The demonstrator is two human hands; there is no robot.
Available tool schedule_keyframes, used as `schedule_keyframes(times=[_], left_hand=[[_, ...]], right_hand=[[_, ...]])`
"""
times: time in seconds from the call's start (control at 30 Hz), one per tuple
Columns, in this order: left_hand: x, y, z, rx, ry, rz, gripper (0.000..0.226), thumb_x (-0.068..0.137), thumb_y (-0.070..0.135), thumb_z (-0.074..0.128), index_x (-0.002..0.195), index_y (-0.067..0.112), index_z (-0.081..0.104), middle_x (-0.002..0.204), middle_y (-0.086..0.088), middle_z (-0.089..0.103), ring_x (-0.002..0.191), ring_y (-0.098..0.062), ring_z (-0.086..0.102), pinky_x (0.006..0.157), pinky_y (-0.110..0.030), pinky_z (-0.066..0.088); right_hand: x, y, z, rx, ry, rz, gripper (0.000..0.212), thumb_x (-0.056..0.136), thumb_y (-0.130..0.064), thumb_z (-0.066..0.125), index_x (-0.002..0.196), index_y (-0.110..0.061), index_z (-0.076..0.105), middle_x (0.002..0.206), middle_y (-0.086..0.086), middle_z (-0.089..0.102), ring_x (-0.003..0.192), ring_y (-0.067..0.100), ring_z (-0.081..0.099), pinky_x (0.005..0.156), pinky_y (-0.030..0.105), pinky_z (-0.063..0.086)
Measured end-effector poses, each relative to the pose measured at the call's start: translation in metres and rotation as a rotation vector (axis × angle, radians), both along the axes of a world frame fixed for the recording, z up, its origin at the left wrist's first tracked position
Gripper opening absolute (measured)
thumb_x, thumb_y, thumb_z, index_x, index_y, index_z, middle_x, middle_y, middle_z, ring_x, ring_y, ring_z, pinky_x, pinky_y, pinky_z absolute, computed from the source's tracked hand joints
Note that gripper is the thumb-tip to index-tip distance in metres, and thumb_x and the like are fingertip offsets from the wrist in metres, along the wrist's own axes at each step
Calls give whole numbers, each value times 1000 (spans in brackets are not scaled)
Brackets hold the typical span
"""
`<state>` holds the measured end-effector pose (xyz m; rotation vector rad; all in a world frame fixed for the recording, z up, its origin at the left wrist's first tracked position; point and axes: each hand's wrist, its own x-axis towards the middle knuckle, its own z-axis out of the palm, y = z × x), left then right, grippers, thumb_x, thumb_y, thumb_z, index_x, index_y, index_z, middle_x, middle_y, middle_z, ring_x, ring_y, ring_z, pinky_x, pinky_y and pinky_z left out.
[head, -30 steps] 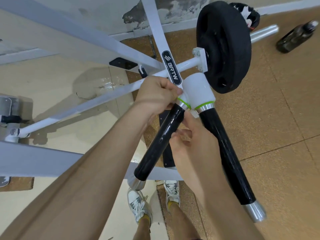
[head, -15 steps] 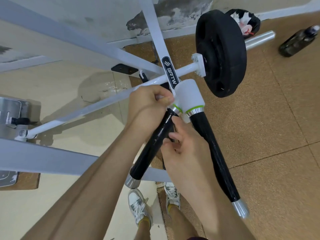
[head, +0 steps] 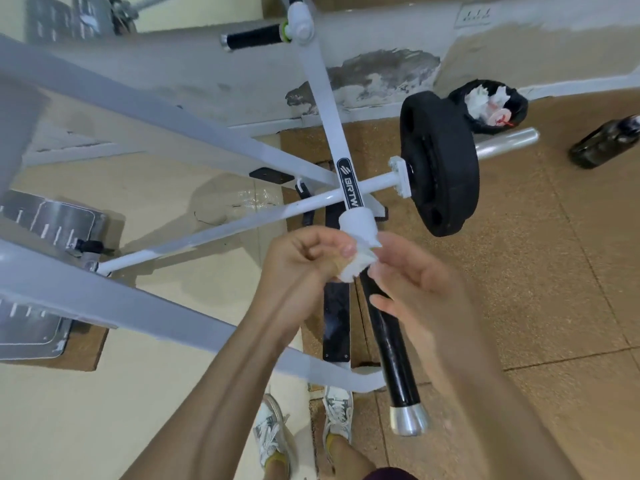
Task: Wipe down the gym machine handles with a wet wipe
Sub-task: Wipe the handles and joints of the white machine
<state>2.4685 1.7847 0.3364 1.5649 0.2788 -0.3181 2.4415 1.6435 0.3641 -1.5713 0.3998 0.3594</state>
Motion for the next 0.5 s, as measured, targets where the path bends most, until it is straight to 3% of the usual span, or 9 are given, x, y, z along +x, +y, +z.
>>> schedule_keyframes(times=[0.07,0.13,0.23,0.37,0.43,0.5], left_hand=[[-18,-8,25,-140,21,98,19,88,-1,61,76,14,67,67,-4,70,58,-13,62,59,-25,49],[-34,-16,46,-103,-3,151,17,91,3,59,79,14,65,65,-6,67,53,-11,58,54,-23,47],[-53,-25,73,-83,-30,220,8,92,11,59,84,11,63,64,-8,64,51,-10,54,49,-20,46],[-78,-29,99,-186,-25,246,8,85,10,66,93,11,68,62,-14,65,49,-14,55,51,-23,47],[-92,-31,110,-162,-32,190,17,79,9,69,95,13,71,67,-15,70,54,-14,63,55,-22,51],[-106,-35,116,-10,-84,172,14,78,9,73,90,17,75,71,-9,74,60,-12,66,59,-23,53]], right_hand=[[1,-7,16,161,73,71,23,88,-11,62,107,-20,71,95,0,75,90,15,71,81,34,56],[-1,-14,32,137,21,106,19,82,-18,64,98,-17,75,88,5,75,82,20,68,79,37,52],[-5,-22,54,174,-30,82,19,84,-20,62,94,-11,75,83,9,74,73,18,64,68,34,48],[-9,-32,77,392,116,14,19,93,-15,55,97,-2,69,83,13,67,61,15,62,50,23,51],[-14,-35,83,451,159,10,17,92,-14,57,94,-3,69,84,12,63,63,16,60,48,21,51],[-20,-39,84,402,125,37,14,91,-14,60,89,-5,70,83,9,62,64,16,57,46,19,47]])
